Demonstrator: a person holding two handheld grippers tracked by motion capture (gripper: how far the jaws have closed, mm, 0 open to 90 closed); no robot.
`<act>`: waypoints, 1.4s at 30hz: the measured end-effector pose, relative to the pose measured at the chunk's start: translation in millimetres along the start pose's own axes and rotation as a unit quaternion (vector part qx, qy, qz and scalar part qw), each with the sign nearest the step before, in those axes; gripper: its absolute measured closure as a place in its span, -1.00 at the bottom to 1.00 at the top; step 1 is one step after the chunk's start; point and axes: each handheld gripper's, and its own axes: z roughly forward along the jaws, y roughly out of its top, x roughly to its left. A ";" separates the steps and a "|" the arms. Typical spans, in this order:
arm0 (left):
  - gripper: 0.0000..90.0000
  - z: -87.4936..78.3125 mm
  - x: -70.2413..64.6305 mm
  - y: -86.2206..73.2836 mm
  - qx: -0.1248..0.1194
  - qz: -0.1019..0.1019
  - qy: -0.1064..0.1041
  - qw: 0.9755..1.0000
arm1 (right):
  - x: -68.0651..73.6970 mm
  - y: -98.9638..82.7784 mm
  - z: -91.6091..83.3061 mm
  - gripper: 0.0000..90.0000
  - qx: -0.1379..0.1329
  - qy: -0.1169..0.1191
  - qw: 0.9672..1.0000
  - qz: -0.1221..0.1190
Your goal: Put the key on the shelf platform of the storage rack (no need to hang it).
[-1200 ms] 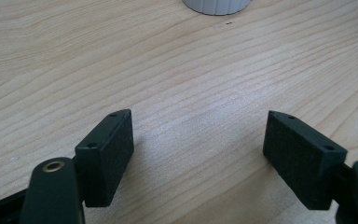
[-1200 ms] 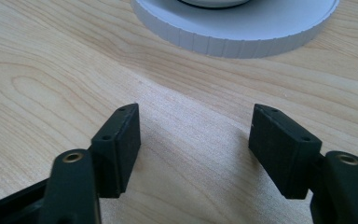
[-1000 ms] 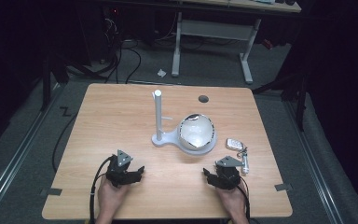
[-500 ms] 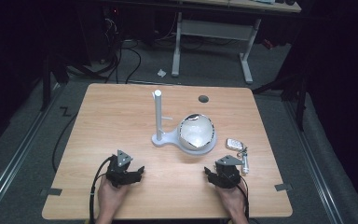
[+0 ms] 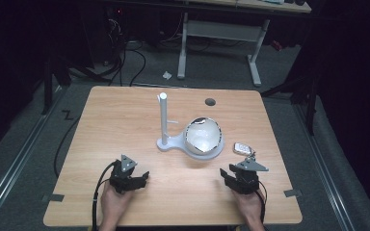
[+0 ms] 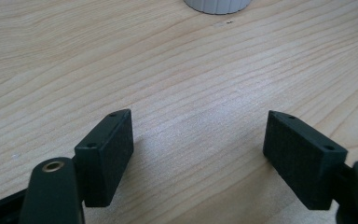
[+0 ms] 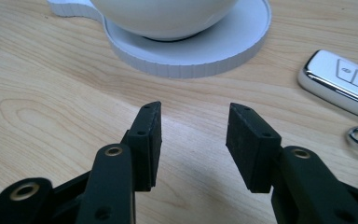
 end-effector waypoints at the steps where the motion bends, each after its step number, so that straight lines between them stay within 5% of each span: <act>1: -0.45 0.0 0.0 0.0 0.000 0.000 0.000 1.000 | -0.9 -0.2 -1.7 0.25 -0.001 -0.001 1.000 0.004; 11: -0.45 0.0 0.0 0.0 0.000 0.000 0.000 1.000 | -14.1 -1.4 -12.9 0.26 -0.010 -0.009 1.000 0.016; 17: -0.45 -0.2 0.0 0.0 0.000 -0.001 0.000 1.000 | -35.0 -0.5 -23.5 0.26 -0.029 -0.040 0.998 0.035; 34: -0.45 -0.2 0.1 0.2 0.001 -0.003 -0.001 1.000 | -90.3 11.5 -12.8 0.17 0.013 -0.088 0.992 0.094; 42: -0.45 -0.2 0.1 0.3 0.000 -0.004 -0.001 1.000 | -100.0 14.1 4.8 0.05 0.038 -0.090 0.989 0.110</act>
